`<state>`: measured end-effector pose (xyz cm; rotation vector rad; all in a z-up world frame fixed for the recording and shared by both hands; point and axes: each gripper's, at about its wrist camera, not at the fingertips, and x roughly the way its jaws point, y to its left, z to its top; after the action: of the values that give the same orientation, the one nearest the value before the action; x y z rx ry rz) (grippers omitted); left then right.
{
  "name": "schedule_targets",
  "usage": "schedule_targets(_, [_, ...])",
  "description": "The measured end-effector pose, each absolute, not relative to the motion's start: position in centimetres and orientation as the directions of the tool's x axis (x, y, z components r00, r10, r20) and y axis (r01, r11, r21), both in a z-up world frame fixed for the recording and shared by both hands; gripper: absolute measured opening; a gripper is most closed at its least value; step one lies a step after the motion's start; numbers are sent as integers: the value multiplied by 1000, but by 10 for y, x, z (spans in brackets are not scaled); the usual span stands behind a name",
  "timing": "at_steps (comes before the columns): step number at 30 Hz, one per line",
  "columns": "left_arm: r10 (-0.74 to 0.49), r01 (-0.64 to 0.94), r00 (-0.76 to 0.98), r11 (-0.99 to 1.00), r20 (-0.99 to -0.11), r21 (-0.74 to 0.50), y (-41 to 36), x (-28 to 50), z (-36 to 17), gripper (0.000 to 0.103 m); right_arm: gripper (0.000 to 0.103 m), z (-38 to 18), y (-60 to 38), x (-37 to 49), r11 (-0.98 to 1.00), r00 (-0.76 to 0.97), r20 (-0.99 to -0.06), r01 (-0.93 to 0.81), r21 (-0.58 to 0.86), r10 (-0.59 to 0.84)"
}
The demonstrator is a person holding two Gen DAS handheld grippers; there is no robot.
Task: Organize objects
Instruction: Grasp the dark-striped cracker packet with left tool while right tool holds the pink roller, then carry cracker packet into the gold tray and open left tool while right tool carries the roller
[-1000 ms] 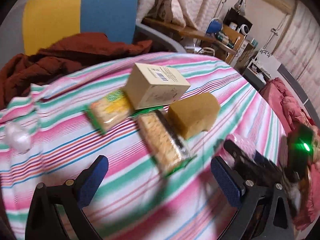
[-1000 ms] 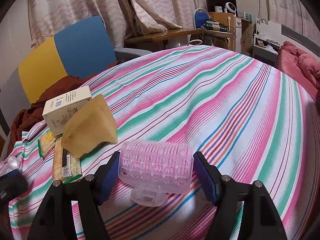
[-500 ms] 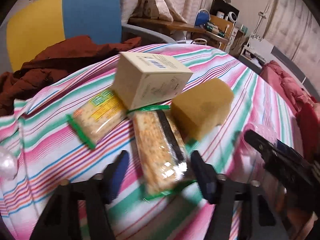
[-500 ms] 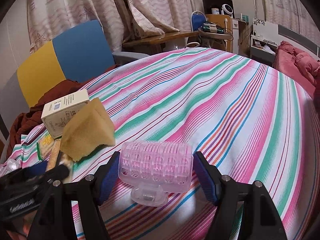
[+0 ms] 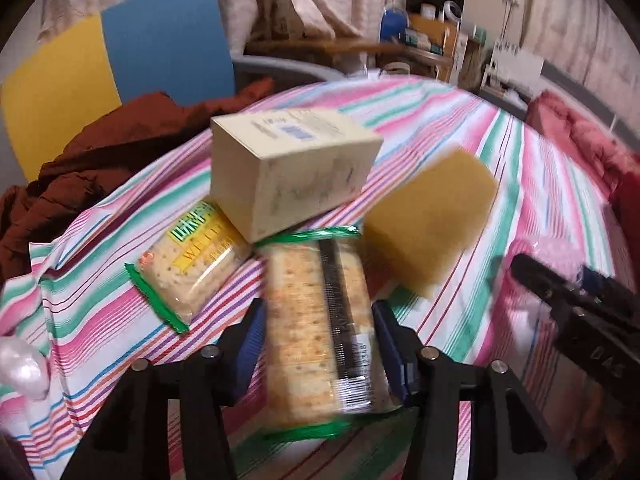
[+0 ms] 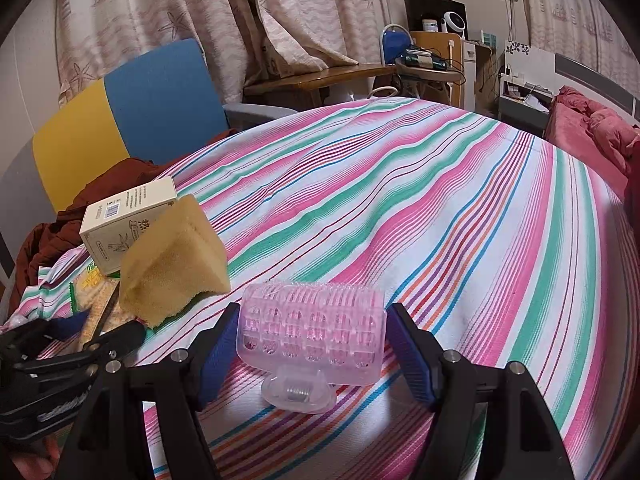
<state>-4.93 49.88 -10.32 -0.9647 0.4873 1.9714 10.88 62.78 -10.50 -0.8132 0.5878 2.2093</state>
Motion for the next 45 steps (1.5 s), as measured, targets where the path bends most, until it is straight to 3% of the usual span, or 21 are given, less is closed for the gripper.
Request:
schedule_targets(12, [609, -844, -400, -536, -685, 17, 443, -16, -84, 46, 73, -104, 624, 108, -664, -556, -687, -734, 142, 468])
schedule_targets(23, [615, -819, -455, -574, -644, 31, 390, 16, -78, 46, 73, -80, 578, 100, -776, -646, -590, -628, 50, 485])
schedule_targets(32, [614, -789, -479, -615, -627, 0, 349, 20, -76, 46, 73, -73, 539, 96, -817, -641, -614, -577, -10, 460])
schedule_targets(45, [604, -746, -507, -665, -615, -37, 292, 32, -77, 46, 73, -70, 463, 96, -887, -679, -677, -454, 83, 284])
